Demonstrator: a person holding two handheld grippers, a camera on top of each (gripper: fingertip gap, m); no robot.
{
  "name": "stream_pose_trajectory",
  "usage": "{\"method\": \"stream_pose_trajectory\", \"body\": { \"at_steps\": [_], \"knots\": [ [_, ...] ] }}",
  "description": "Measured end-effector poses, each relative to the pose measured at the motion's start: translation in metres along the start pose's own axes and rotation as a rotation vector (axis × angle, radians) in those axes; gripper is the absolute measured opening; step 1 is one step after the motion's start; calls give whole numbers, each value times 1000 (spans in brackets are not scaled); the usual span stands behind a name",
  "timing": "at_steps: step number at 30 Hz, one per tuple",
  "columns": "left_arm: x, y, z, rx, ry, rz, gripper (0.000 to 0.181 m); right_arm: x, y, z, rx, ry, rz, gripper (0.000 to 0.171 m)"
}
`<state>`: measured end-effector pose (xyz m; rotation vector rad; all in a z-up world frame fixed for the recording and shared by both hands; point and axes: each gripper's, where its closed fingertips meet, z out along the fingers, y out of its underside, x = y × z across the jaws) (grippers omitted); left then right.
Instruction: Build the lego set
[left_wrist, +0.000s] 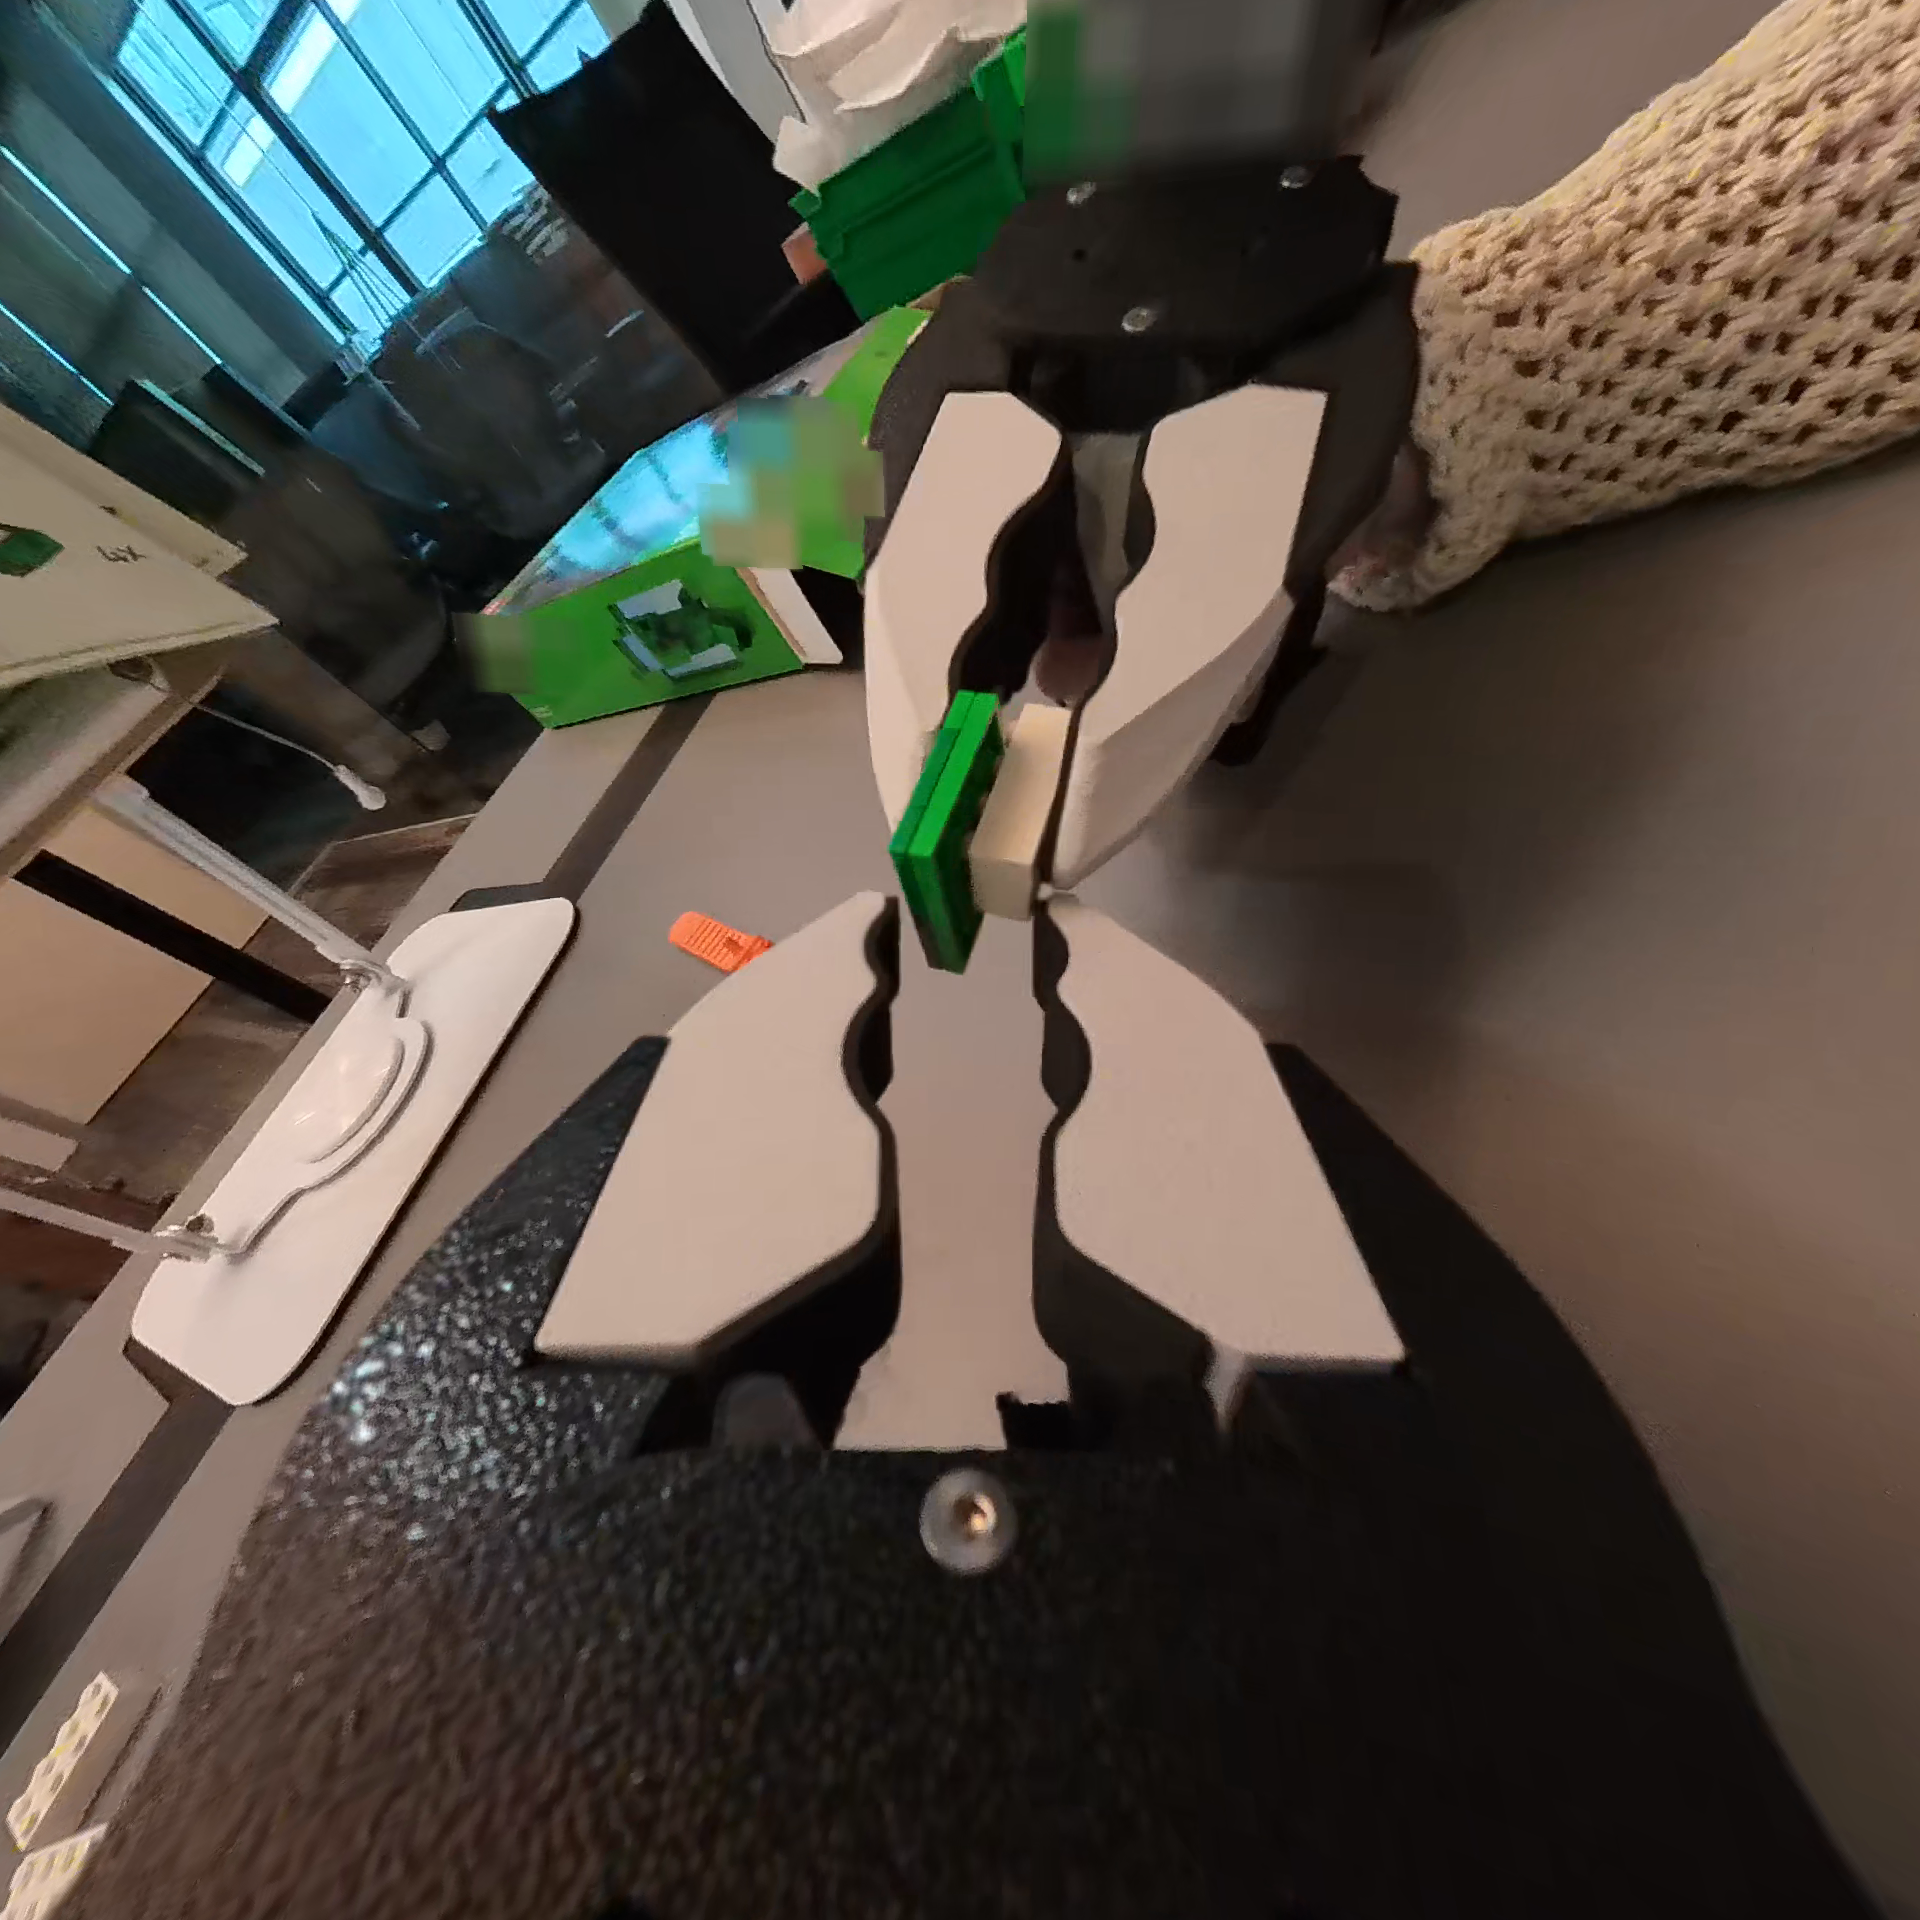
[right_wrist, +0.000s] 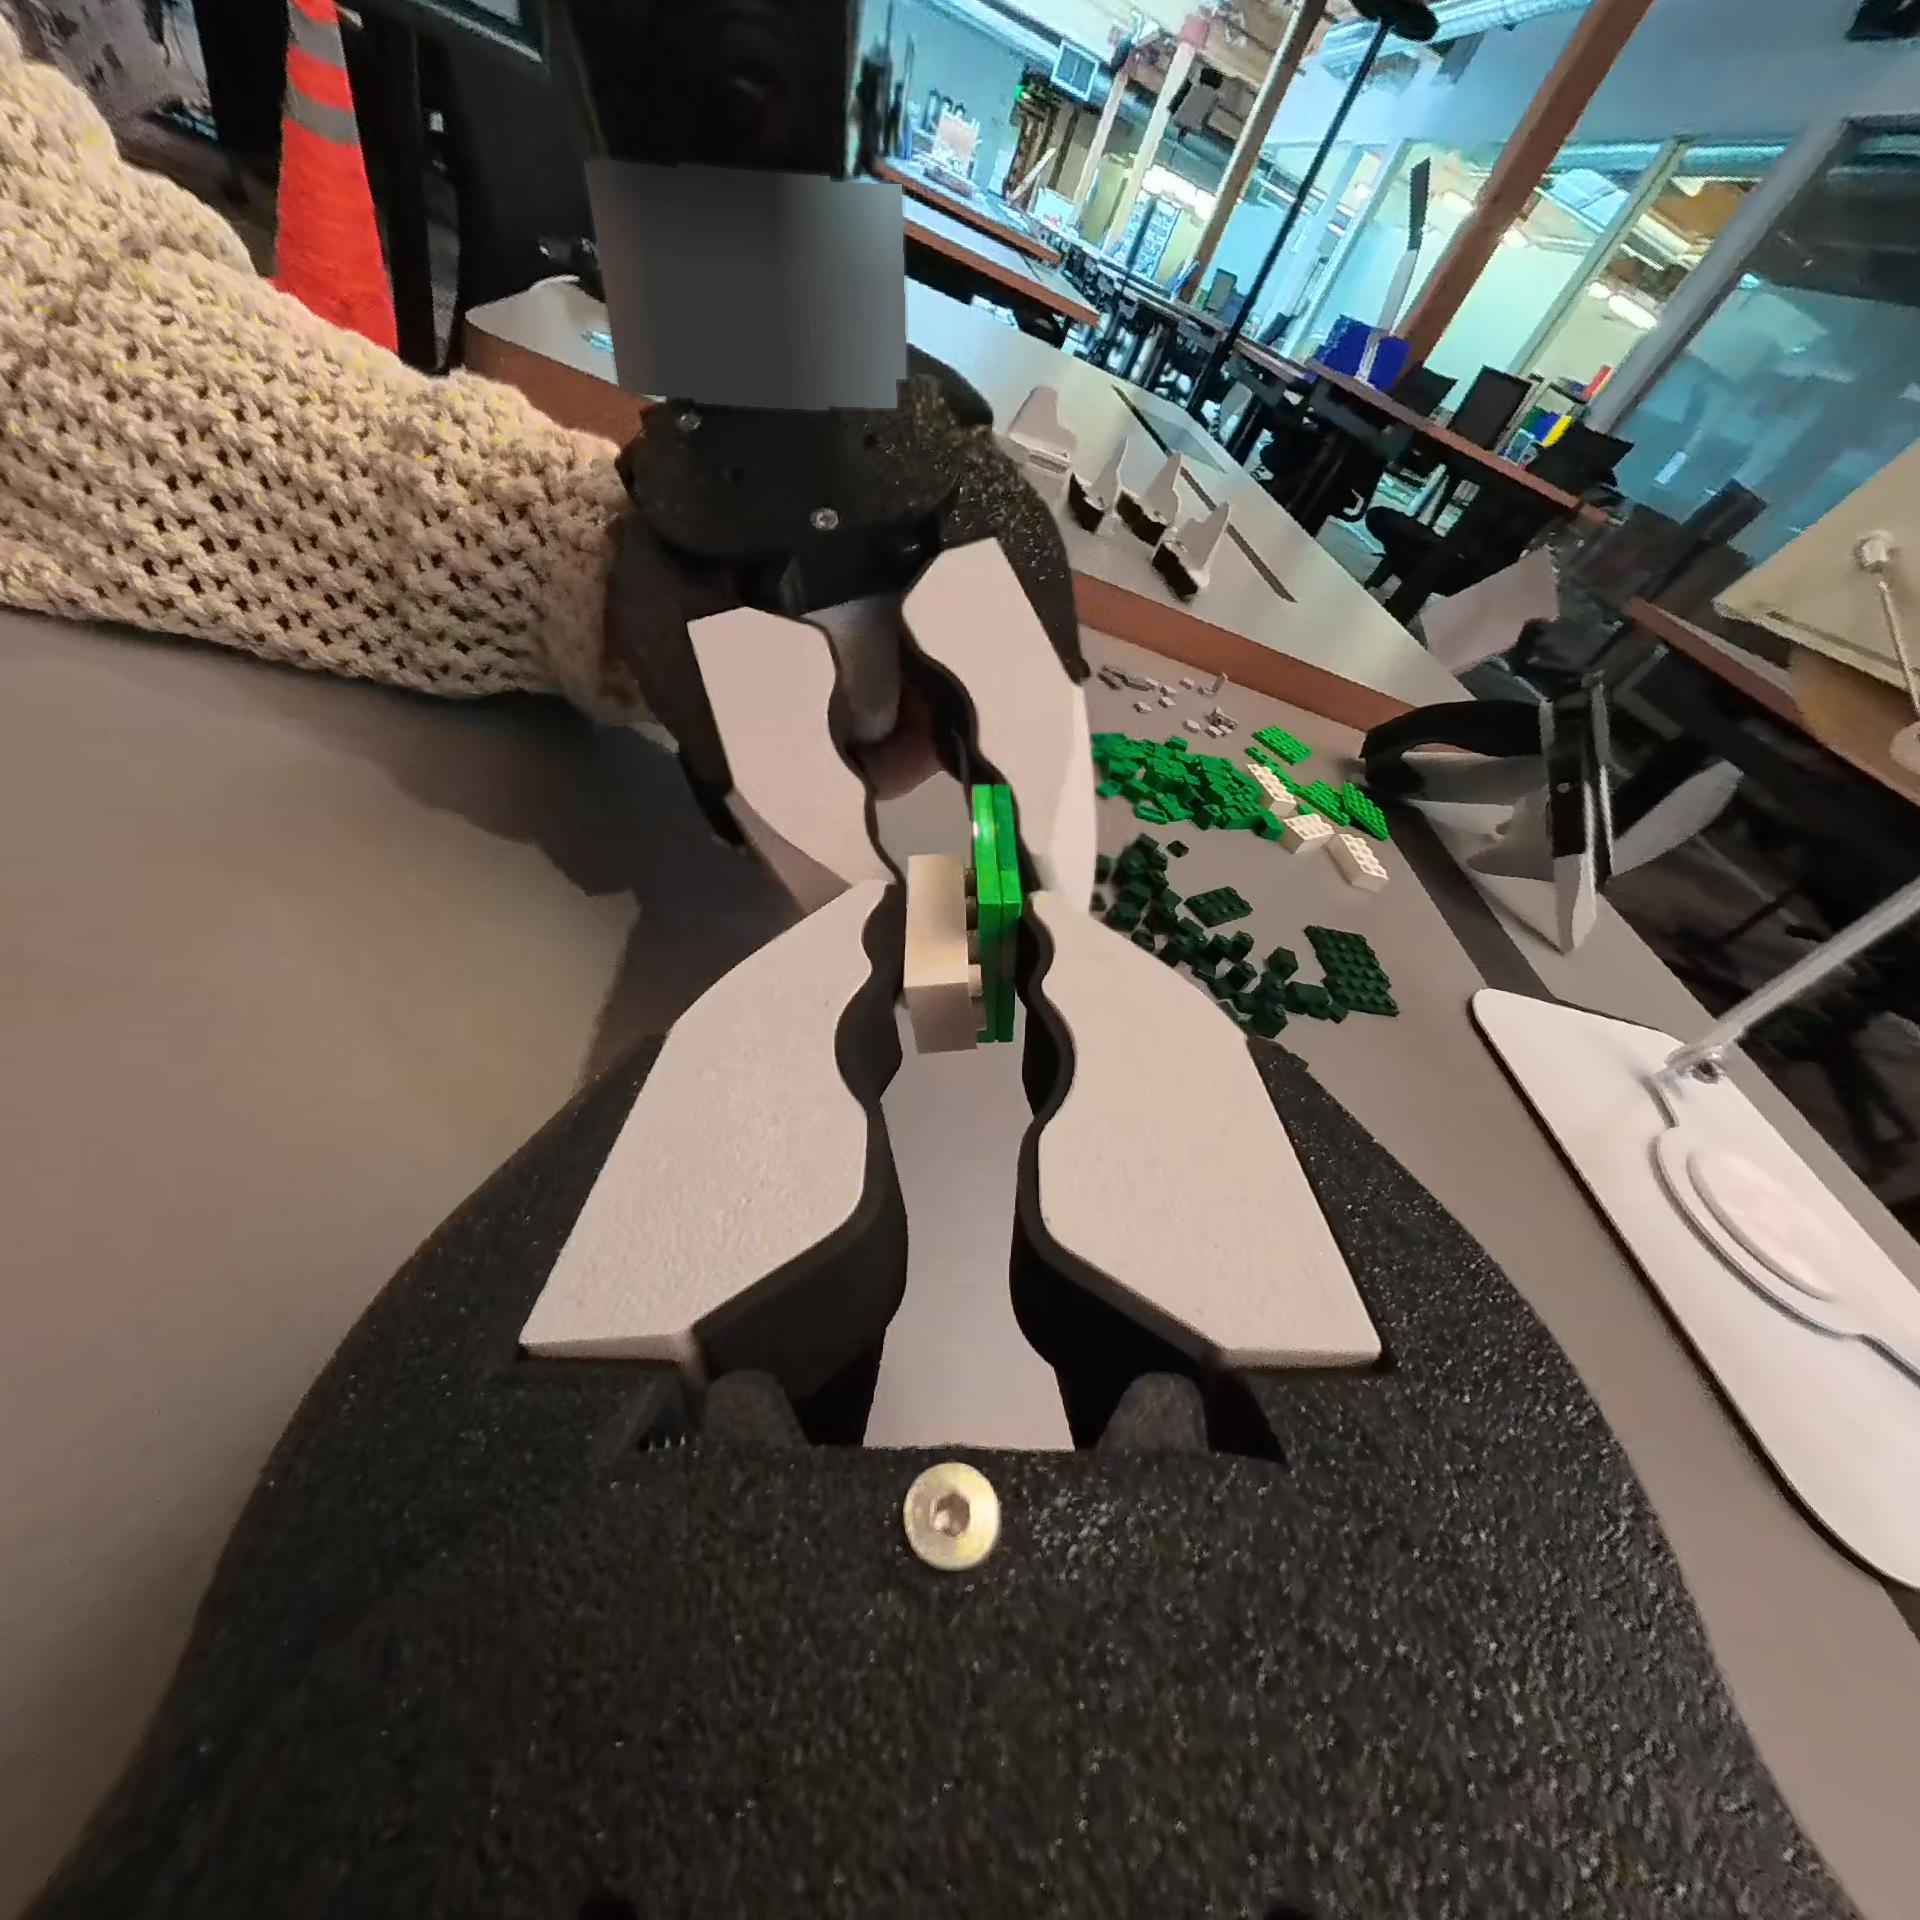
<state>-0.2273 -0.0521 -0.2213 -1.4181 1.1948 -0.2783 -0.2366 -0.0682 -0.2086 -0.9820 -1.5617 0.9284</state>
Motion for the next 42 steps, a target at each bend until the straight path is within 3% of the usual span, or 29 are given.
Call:
{"method": "stream_pose_trajectory", "body": {
  "at_steps": [6,15,21,27,31,36,42],
  "knots": [
    [-1,-9,-5,68,24,-66,39,3,2,-2,-19,-19,53,18],
    [-3,-5,-8,59,29,-79,31,6,7,-4,-74,-24,77,18],
    [-1,6,2,-16,21,-107,33,3,-7,-6,49,-52,128,18],
    [5,-10,0,77,76,-171,20,1,-18,-11,184,-140,280,18],
    [0,-26,-8,195,111,-287,30,3,-20,-14,210,-145,304,18],
    [-4,-25,-13,211,102,-286,29,3,-4,-10,98,-109,246,18],
    [6,4,-5,16,117,-175,20,-2,32,-2,-194,-103,176,18]
  ]
}}
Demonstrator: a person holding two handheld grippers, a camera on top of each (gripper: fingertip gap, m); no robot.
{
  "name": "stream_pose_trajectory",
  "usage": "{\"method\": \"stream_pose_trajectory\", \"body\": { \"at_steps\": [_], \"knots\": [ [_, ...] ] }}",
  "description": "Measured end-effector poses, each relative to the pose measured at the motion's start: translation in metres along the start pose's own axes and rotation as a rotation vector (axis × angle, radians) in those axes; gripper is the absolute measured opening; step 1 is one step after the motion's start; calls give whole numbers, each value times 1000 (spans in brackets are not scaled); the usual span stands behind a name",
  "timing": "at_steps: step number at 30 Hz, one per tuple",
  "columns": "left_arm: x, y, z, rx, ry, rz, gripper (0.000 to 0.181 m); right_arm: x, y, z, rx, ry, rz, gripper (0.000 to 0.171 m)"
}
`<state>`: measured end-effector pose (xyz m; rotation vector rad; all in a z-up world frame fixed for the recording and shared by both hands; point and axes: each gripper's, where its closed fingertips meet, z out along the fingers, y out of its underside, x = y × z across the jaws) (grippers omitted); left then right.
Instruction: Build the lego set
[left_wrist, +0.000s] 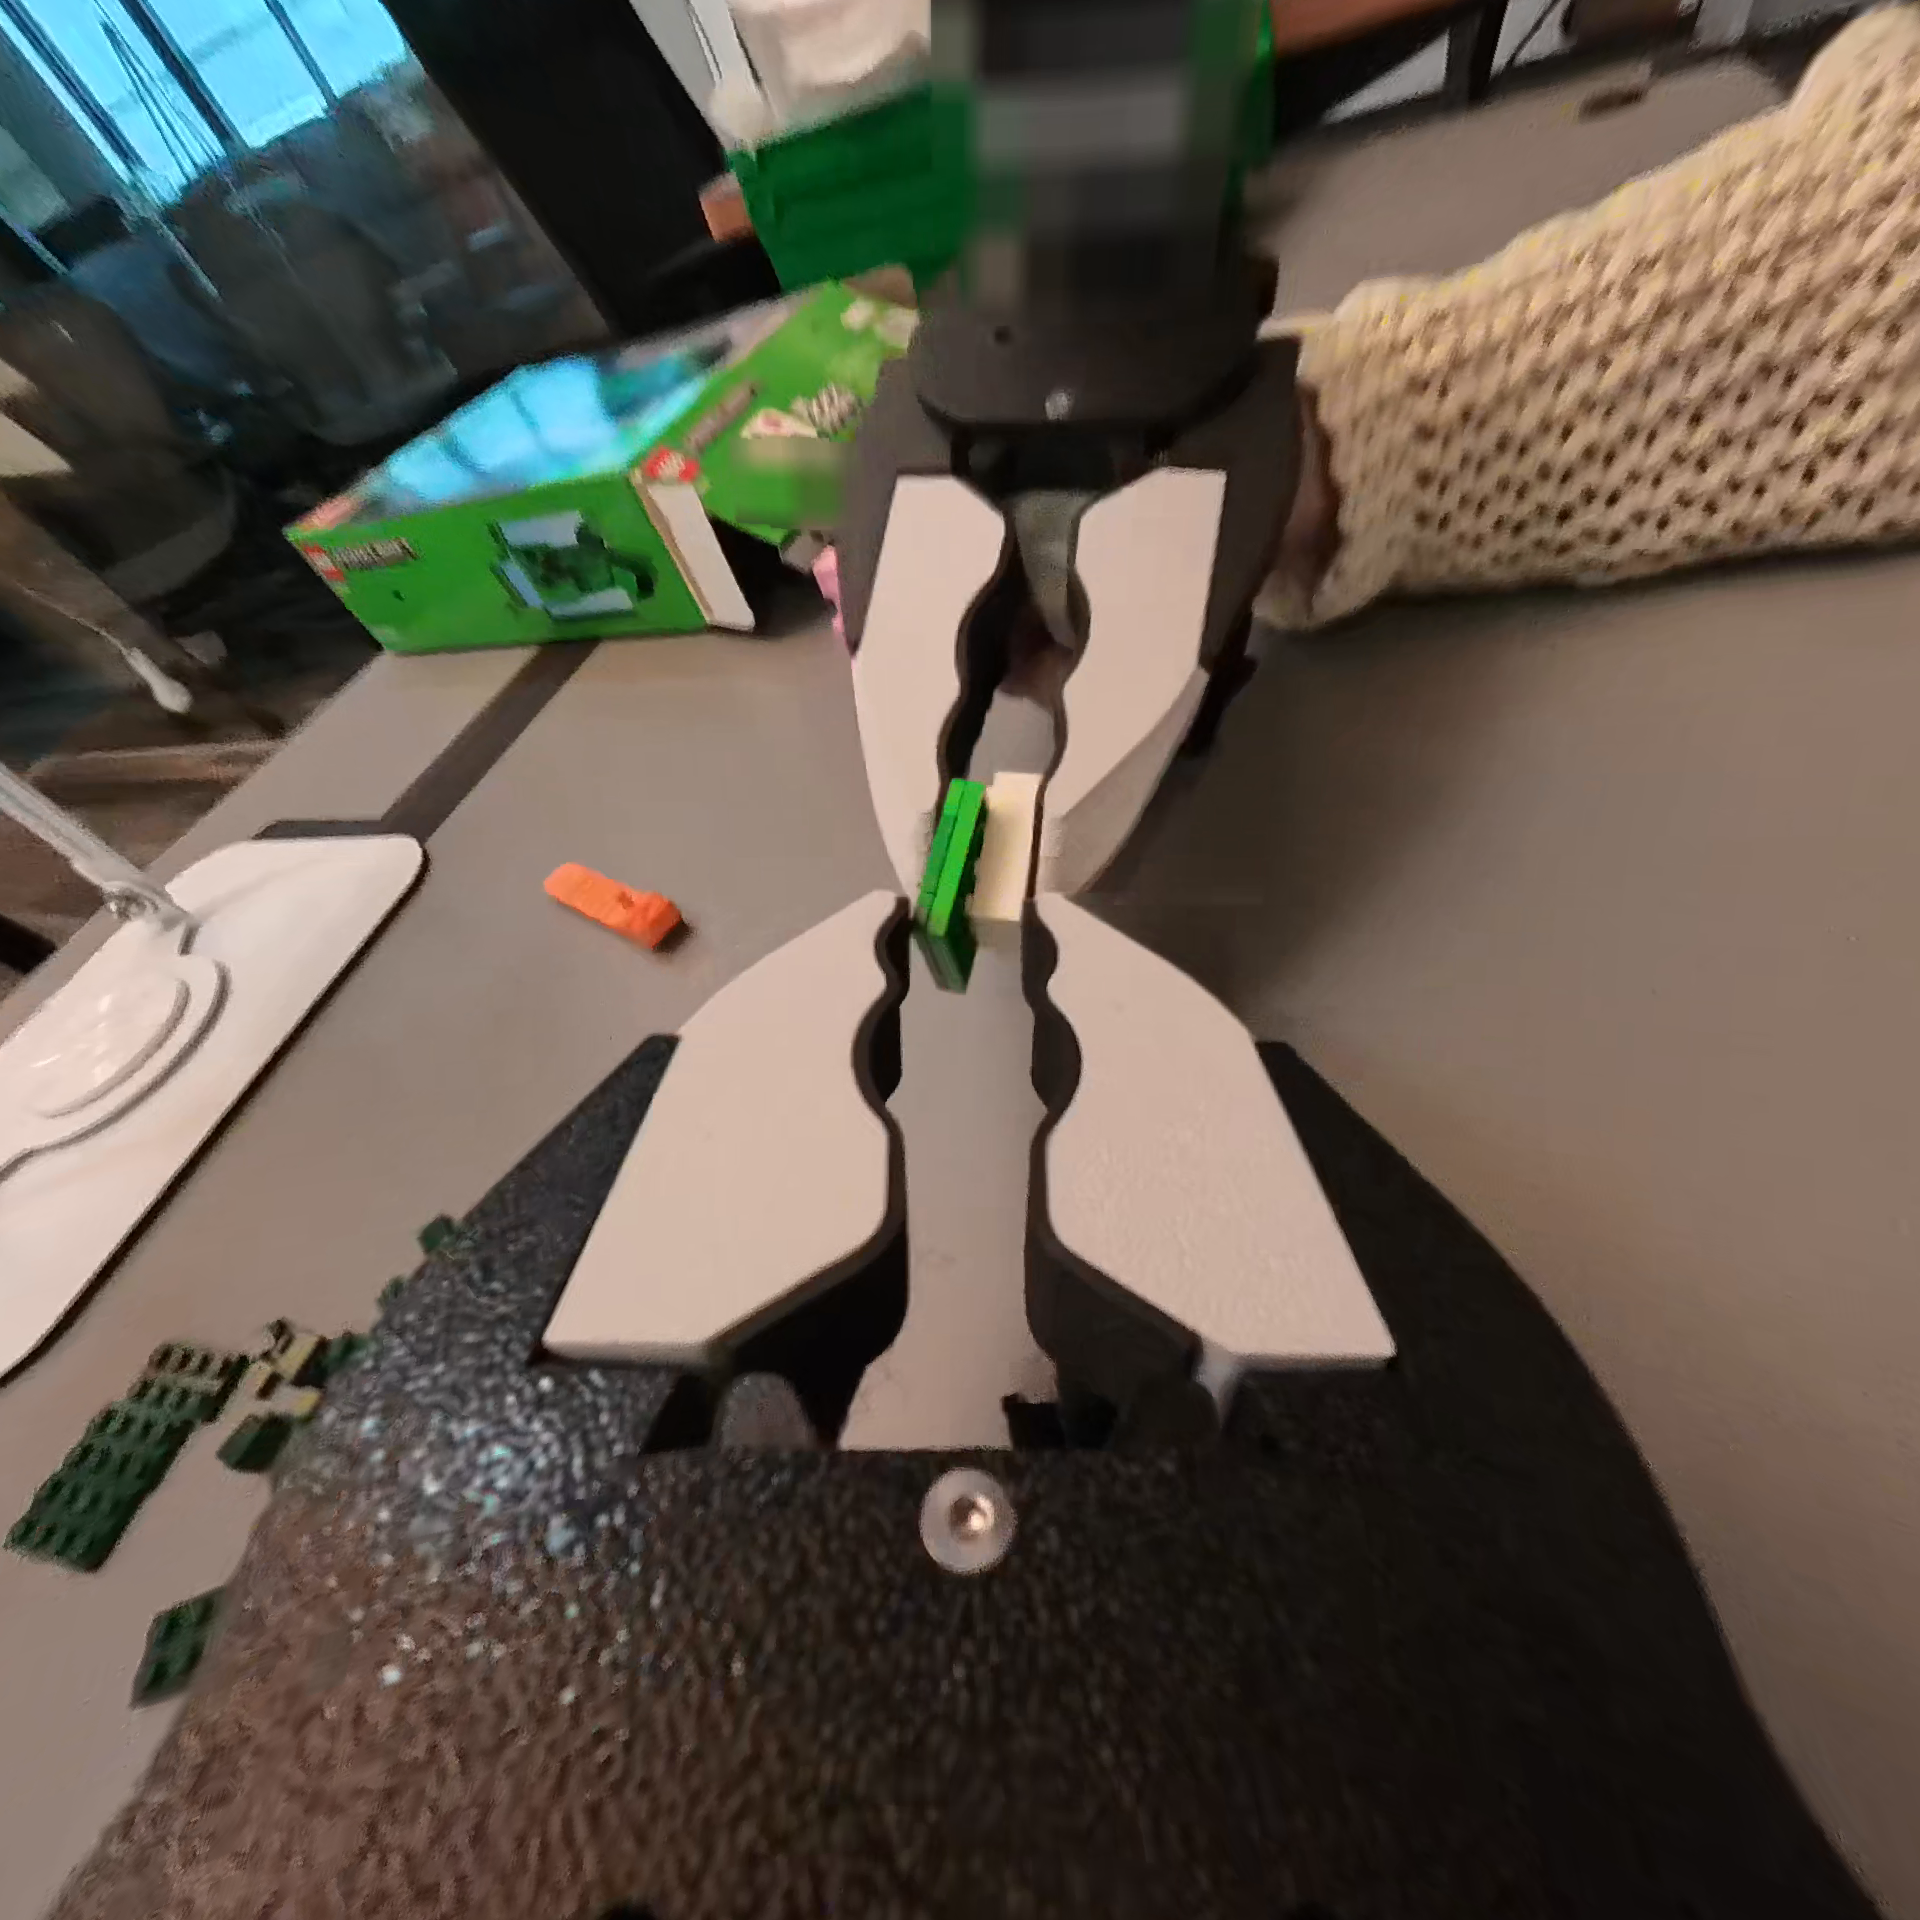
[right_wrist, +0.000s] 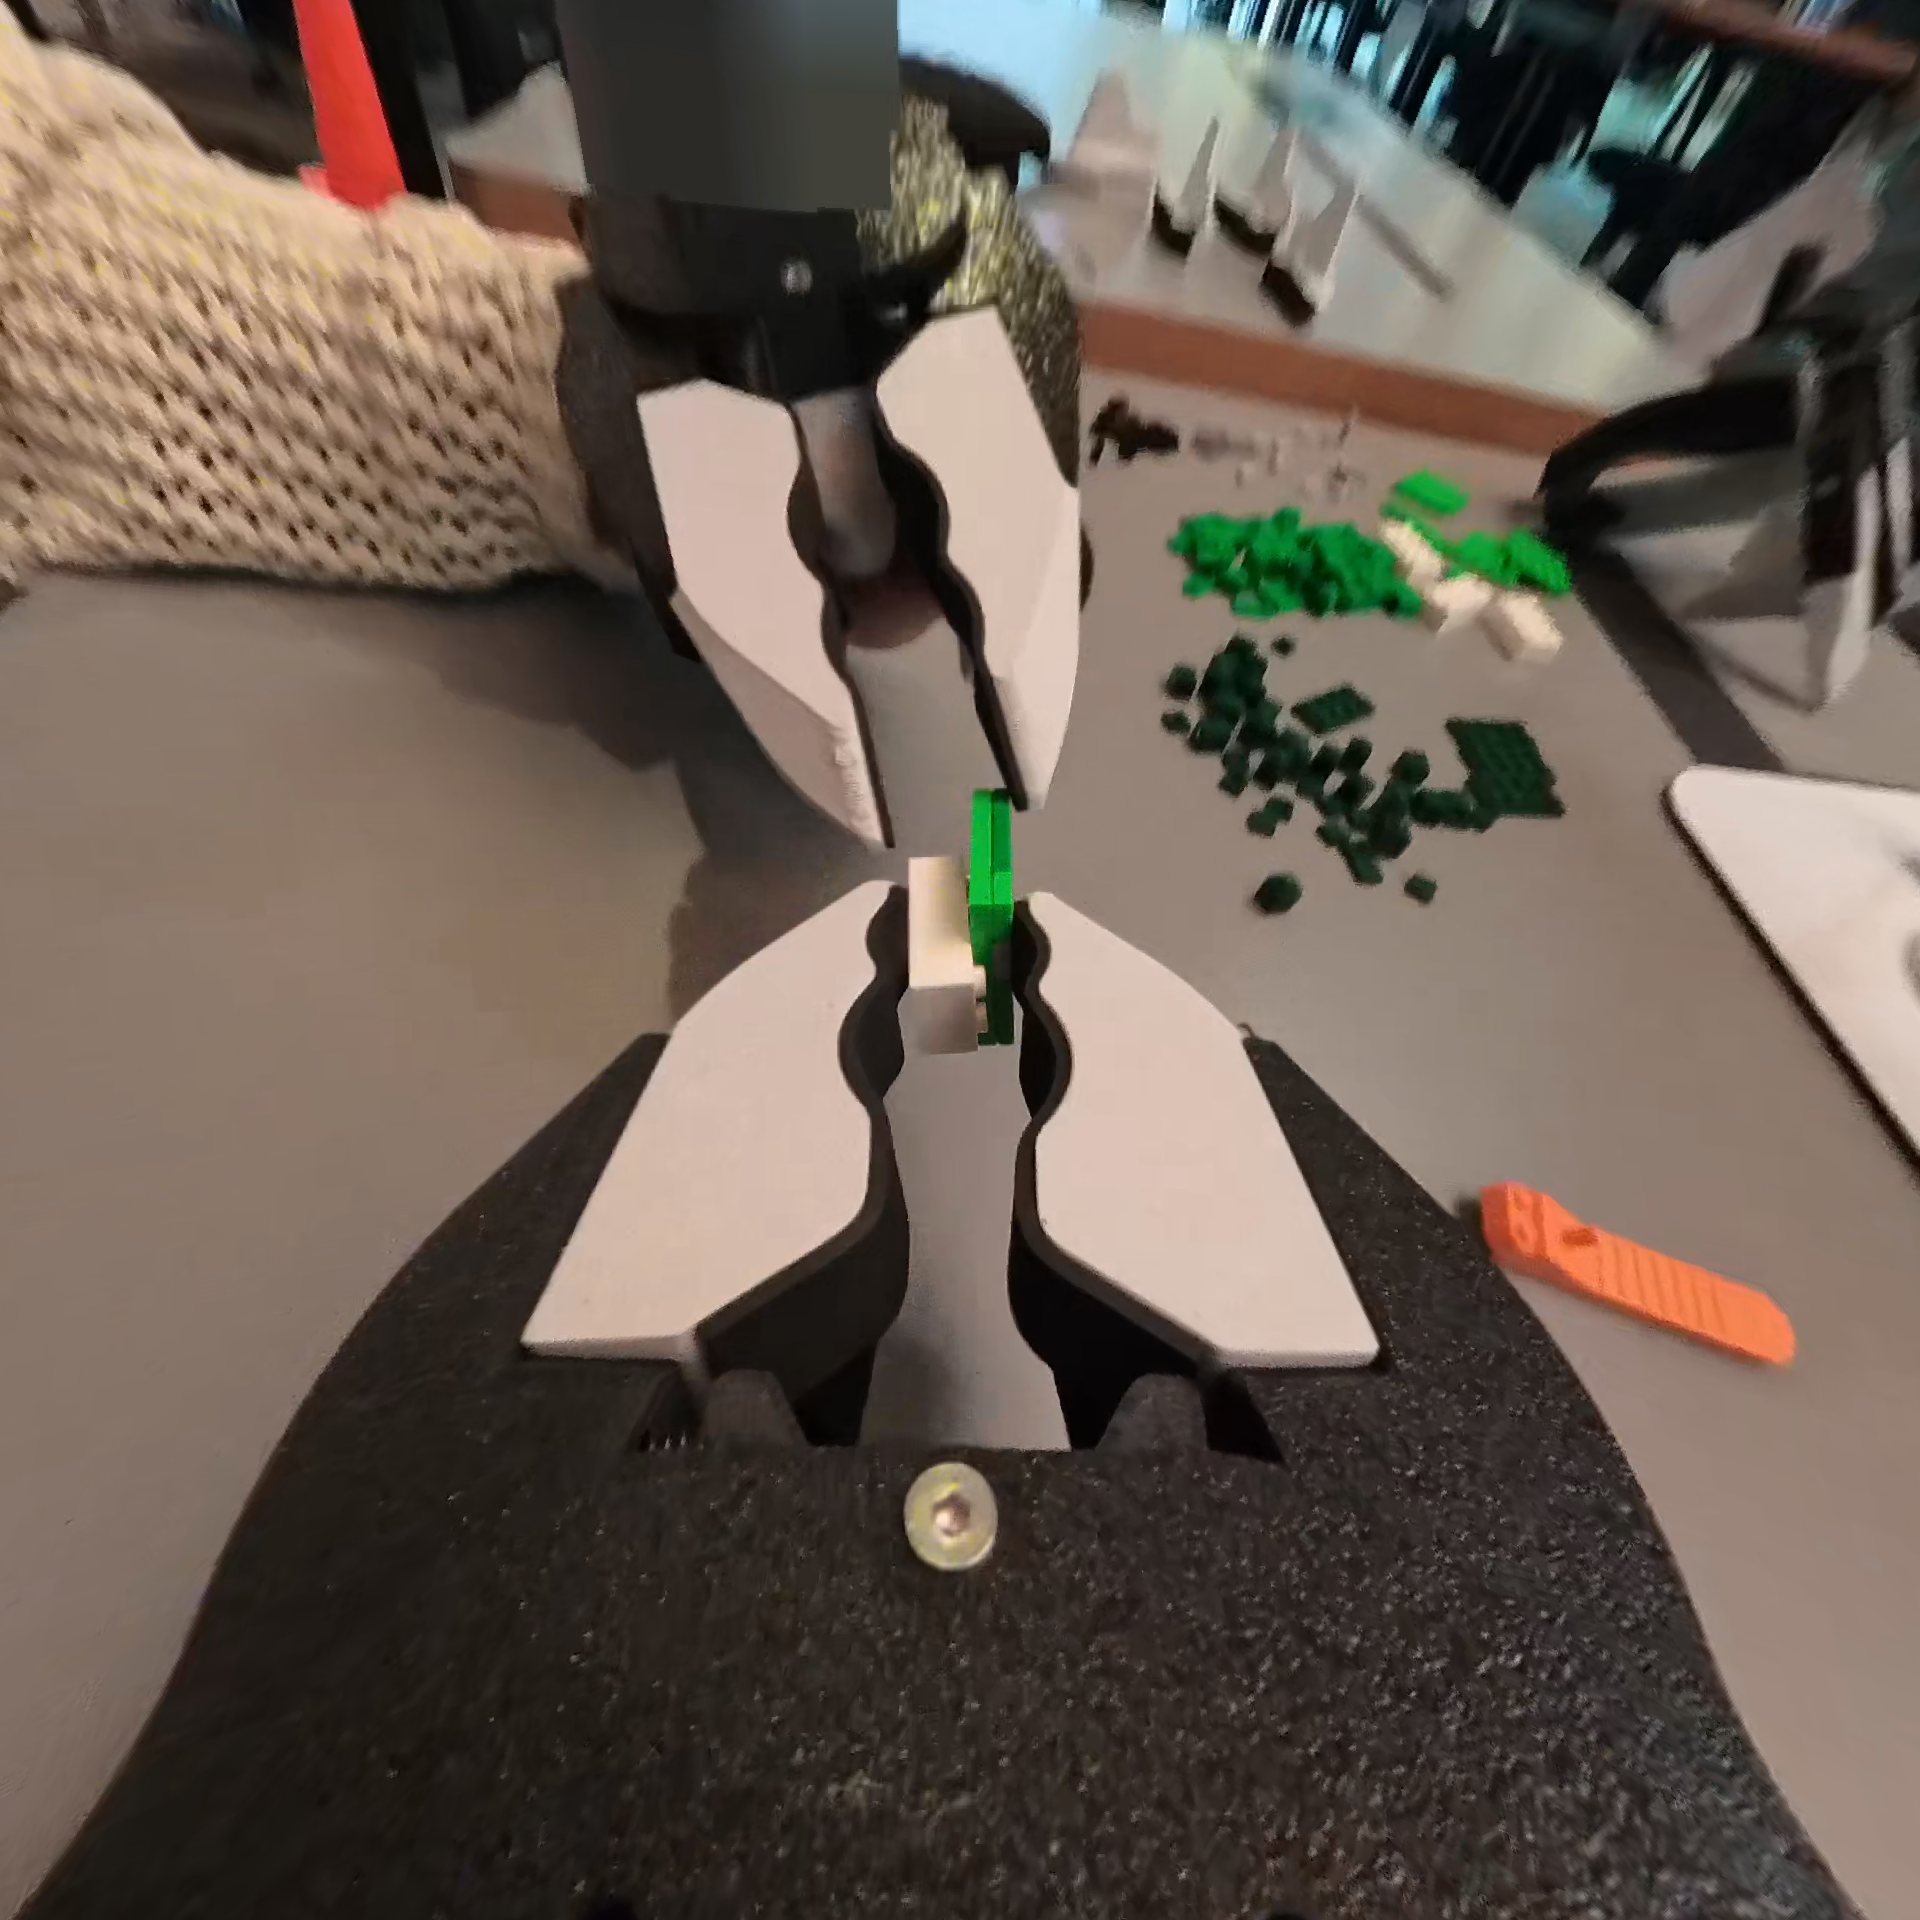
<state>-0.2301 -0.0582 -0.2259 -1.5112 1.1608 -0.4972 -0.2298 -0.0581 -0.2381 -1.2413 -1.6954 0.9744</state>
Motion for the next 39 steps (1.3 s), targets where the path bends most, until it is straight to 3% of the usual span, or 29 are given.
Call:
{"method": "stream_pose_trajectory", "body": {
  "at_steps": [2,10,17,25,27,33,34,36,39],
  "knots": [
    [-1,10,2,-58,4,-8,7,-4,9,4,-72,-32,15,18],
    [2,17,3,-97,25,10,6,-7,14,6,-91,-51,23,18],
    [-8,-3,-5,51,-7,-67,5,1,2,3,6,-5,34,30],
    [-15,-10,-13,132,-6,-140,5,7,-23,-17,192,-10,74,26],
    [-14,-10,-12,131,-1,-137,5,7,-24,-20,198,-13,63,16],
    [-14,-10,-11,126,-2,-145,6,6,-23,-20,170,6,9,15],
    [-15,-12,-11,141,-12,-153,7,7,-23,-20,176,13,4,15],
    [-17,-15,-11,149,-40,-143,32,8,-25,-21,175,26,-14,15],
    [-10,-12,-5,87,-39,-77,35,6,-25,-19,162,34,-40,15]
  ]
}}
